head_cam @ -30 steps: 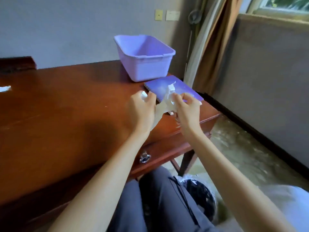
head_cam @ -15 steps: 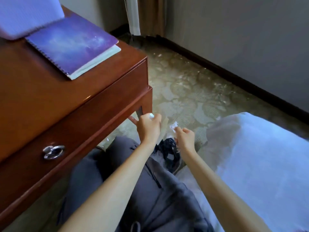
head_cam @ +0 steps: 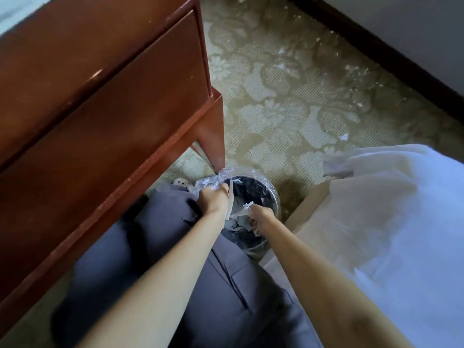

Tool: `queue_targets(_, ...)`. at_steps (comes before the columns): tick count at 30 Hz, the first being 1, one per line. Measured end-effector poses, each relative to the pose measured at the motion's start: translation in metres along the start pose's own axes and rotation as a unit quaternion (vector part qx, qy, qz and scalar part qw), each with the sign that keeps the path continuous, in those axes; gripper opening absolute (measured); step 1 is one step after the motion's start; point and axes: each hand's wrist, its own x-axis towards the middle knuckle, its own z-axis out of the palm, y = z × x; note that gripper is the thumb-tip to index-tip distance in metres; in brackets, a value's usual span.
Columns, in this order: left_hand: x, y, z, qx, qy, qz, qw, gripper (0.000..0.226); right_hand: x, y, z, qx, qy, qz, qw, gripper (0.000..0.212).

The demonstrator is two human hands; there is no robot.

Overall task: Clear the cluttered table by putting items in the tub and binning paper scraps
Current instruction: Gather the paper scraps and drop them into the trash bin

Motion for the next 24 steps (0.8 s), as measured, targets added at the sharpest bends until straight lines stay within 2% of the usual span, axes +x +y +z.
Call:
queue_targets(2, 0.007, -0.003, 0.006, 0.001, 0.001, -0.012, 1.000, 0.017, 0.005, -0.004, 0.002, 0.022, -0.018, 0.037, 0.999, 0.026)
queue_targets(4, 0.010, -0.005, 0.010, 0.006, 0.004, -0.029, 1.000, 0.005, 0.006, -0.008, 0.003, 0.045, -0.037, 0.073, 0.996, 0.024)
queue_targets(6, 0.017, -0.010, 0.013, 0.023, 0.018, -0.051, 0.998, 0.034, 0.009, -0.012, 0.004, 0.074, -0.057, 0.101, 0.990, 0.018)
queue_targets(8, 0.023, -0.012, 0.016, 0.058, 0.023, -0.071, 0.996, 0.044, 0.015, -0.012, 0.003, 0.078, -0.056, 0.100, 0.990, 0.034)
queue_targets(9, 0.024, -0.013, 0.018, 0.073, 0.018, -0.084, 0.994, 0.044, 0.016, -0.011, 0.002, 0.081, -0.051, 0.096, 0.991, 0.036)
queue_targets(12, 0.031, -0.019, 0.026, 0.070, -0.017, -0.107, 0.992, 0.041, 0.022, -0.004, 0.003, 0.105, -0.063, 0.083, 0.989, 0.020)
queue_targets(18, 0.038, -0.018, 0.032, -0.003, -0.040, -0.154, 0.987, 0.035, 0.033, 0.003, 0.010, 0.168, -0.080, 0.093, 0.978, 0.027)
queue_targets(22, 0.038, -0.019, 0.030, 0.008, -0.095, -0.185, 0.978, 0.037, 0.026, 0.000, 0.008, 0.142, -0.055, 0.108, 0.982, 0.041)
queue_targets(24, 0.034, -0.011, 0.026, 0.018, -0.121, -0.187, 0.975, 0.025, 0.022, -0.002, 0.007, 0.127, -0.043, 0.105, 0.985, 0.046)
